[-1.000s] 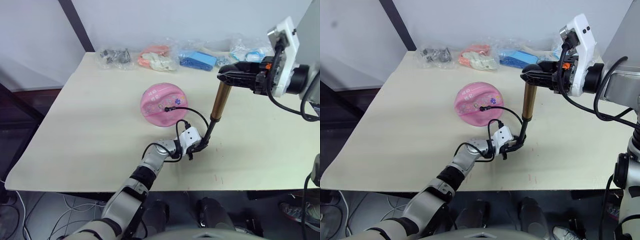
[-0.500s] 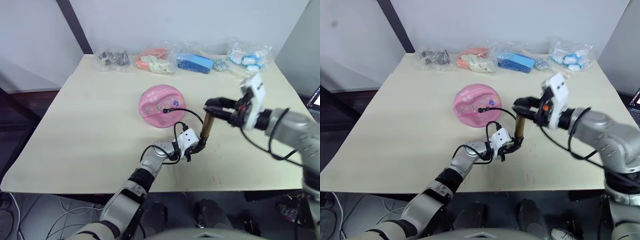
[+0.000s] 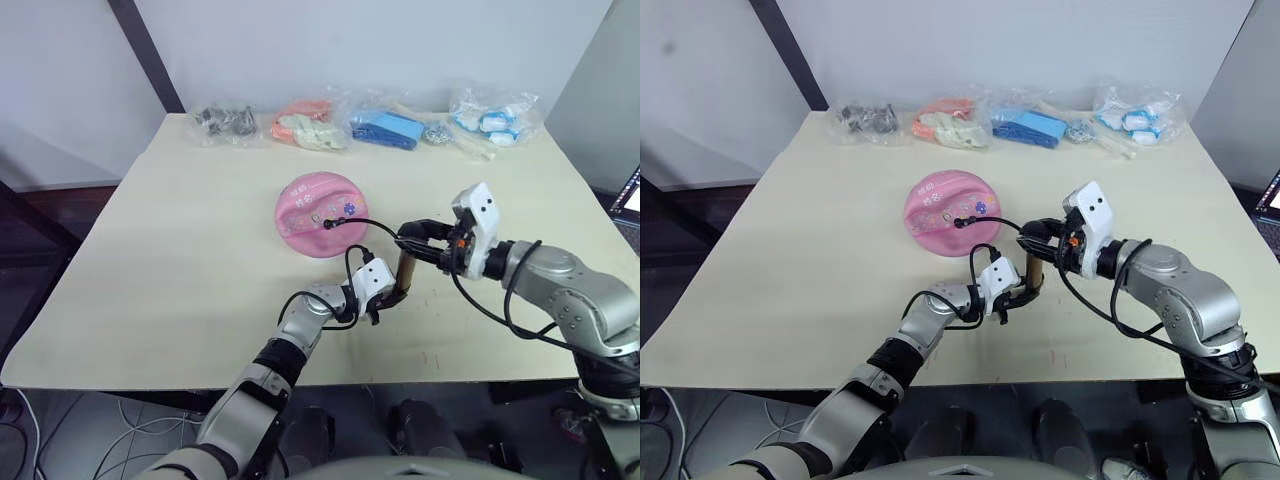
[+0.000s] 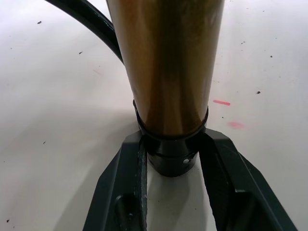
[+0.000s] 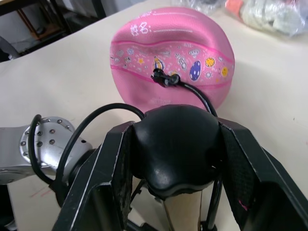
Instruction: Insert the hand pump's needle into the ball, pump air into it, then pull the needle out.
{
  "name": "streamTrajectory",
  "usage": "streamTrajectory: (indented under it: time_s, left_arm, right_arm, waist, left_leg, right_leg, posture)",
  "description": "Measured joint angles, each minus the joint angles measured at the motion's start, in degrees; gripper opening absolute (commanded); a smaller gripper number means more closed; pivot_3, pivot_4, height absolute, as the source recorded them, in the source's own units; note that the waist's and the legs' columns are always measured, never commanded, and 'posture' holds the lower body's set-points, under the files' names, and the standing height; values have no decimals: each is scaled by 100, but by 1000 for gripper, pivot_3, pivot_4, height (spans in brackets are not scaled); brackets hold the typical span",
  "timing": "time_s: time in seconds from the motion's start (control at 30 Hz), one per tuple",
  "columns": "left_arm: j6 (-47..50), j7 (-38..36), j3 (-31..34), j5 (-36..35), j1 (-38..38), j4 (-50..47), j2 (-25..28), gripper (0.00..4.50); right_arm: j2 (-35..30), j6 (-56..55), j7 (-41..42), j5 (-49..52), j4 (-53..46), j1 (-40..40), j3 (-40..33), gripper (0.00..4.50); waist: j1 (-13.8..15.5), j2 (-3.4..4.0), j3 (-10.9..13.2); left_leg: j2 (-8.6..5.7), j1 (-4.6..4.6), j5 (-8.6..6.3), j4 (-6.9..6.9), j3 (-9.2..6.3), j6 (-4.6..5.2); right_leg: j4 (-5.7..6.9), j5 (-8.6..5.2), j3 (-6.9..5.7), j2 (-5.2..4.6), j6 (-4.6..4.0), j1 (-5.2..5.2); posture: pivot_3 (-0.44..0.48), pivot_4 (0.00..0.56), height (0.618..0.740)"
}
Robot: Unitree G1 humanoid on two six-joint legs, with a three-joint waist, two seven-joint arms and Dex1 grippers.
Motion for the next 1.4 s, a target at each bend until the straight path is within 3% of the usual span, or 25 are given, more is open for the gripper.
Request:
streamTrajectory:
  time_s: [0.37, 0.73, 0.9, 1.03, 1.07, 1.4]
  left_arm:
    - [-21, -103, -8, -54, -9, -108, -31, 1068]
    - [-44, -72, -15, -53, -24, -140, -56, 1068]
    - [-48, -74, -24, -53, -17, -143, -56, 1068]
    - [-44, -35, -42, -45, 8, -135, -57, 1068]
    - [-40, -14, -48, -39, 21, -135, -51, 1068]
    - [39, 25, -38, -34, 97, -226, 28, 1068]
  right_arm:
    - [-693, 1958, -374, 1587, -132, -1751, -1197, 1935]
    - [-1205, 2444, -618, 2243, 163, -2662, -1548, 1935]
    - [-1163, 2368, -751, 2346, 116, -2524, -1629, 1935]
    - [-927, 1872, -781, 2272, -161, -1703, -1780, 1935]
    - [-801, 1632, -776, 2165, -277, -1271, -1731, 1935]
    - [-150, 599, -827, 1203, -451, -59, -766, 1935]
  waist:
    - [43, 41, 77]
    - [61, 47, 88]
    - [66, 44, 91]
    - [68, 31, 79]
    - [71, 22, 72]
    - [17, 15, 44]
  left_leg:
    - [-16, -78, 1, 8, -9, -1]
    - [-19, -146, 1, 46, -3, 0]
    - [-19, -151, 1, 47, 2, 0]
    - [-18, -142, 1, 47, 1, 0]
    - [-17, -140, 1, 48, -2, 0]
    - [-6, -119, 1, 47, -2, 0]
  right_leg:
    - [-2, 15, -5, -17, -22, -61]
    - [12, 20, -18, -21, -17, -115]
    - [12, 20, -20, -24, -17, -116]
    - [13, 20, -23, -21, -16, -105]
    - [14, 20, -26, -18, -17, -101]
    - [18, 8, -23, 1, 0, -90]
  posture:
    - [0, 150, 740]
    - [0, 150, 740]
    - [0, 150, 740]
    - [0, 150, 740]
    - [0, 150, 740]
    - [0, 150, 740]
